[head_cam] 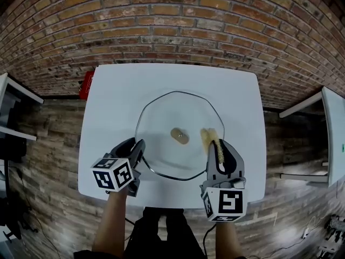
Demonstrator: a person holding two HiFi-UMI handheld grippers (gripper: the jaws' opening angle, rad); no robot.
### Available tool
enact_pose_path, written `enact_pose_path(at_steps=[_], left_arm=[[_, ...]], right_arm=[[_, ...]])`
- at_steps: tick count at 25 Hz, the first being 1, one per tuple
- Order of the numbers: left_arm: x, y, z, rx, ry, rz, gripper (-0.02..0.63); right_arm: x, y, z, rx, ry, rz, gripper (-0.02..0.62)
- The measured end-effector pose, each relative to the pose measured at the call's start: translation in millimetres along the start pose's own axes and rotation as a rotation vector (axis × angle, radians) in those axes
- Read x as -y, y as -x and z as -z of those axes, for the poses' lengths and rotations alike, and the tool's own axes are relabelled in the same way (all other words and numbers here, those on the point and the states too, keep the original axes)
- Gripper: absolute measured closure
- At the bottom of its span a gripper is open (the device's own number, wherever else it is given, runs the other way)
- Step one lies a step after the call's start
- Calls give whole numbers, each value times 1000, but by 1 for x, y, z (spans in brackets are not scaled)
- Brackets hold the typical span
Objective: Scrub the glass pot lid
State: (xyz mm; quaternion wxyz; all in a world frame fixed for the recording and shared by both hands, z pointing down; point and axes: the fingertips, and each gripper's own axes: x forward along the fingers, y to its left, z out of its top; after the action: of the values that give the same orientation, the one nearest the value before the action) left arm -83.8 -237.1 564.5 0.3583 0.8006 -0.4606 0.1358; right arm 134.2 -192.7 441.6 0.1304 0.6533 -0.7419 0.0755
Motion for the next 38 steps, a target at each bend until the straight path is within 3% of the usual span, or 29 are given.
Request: enact_pose_path(at_steps=[11,19,26,38], left_arm=[[0,3,2,0,4,2,469],[1,2,2,6,19,0,469],[0,1,-1,6,24,0,469],[-2,-1,-3,9,17,-5,471]], right_arm=[[-97,-63,-50,49,9,-241,537],[-147,-107,-23,-93,15,-377,537],[-143,-124,10,-196,50,-371,537],[-76,-132,49,-310,97,-261,537]])
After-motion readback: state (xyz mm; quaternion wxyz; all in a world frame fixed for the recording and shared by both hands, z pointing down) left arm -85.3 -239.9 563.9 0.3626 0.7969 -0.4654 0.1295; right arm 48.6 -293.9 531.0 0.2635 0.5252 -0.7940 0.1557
